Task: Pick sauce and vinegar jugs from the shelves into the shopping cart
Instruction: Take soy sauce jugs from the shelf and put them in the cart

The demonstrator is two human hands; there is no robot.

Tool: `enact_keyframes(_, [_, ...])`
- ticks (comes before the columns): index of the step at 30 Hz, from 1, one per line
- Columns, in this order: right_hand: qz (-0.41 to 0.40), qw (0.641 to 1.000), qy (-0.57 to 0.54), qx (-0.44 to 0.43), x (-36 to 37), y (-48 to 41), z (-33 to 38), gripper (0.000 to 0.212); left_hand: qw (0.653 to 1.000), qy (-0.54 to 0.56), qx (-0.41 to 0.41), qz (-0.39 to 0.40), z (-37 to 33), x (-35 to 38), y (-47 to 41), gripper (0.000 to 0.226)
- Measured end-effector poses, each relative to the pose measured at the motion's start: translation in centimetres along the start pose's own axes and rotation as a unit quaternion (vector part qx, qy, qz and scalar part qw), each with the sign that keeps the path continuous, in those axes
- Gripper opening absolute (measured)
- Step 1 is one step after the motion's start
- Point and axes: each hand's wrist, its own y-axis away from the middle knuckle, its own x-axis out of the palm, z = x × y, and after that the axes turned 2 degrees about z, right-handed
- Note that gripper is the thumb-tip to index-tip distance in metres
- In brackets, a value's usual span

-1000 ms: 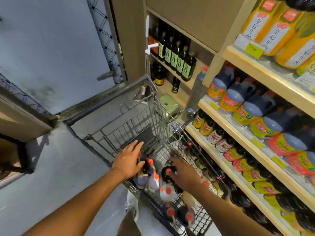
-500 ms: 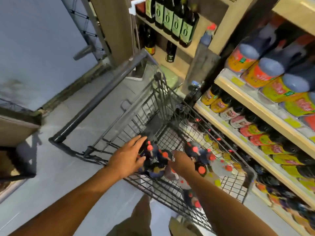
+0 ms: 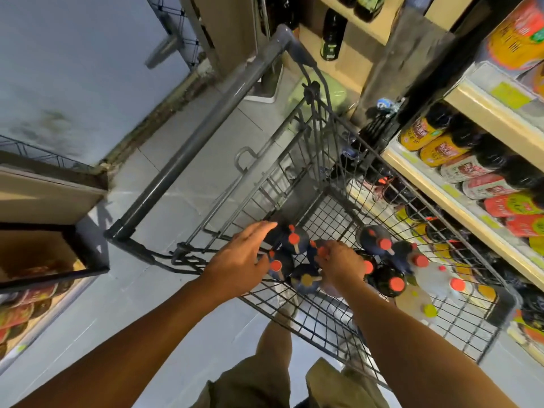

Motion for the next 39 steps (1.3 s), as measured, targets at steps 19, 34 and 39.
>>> enact_keyframes(19, [-0.067,0.964,0.043,-0.252,-14.1,4.9,-2.8,0.041,0.99,0.139,0.003,0.01,-3.0,-1.4,-2.5,0.032])
enact_keyframes(34, [-0.04,0.903,-0.155,-0.399,-44.5,17.8,3.6,0.023,0.793,0.56,0.084,0.225,-21.2,-8.2,-2.0,0.082])
enact_keyframes(39, [-0.02,0.899,-0.273,-0.343,-46.2,15.9,2.5,0.057,0.787,0.554,0.128,0.24,-23.5,-9.2,-0.8,0.089])
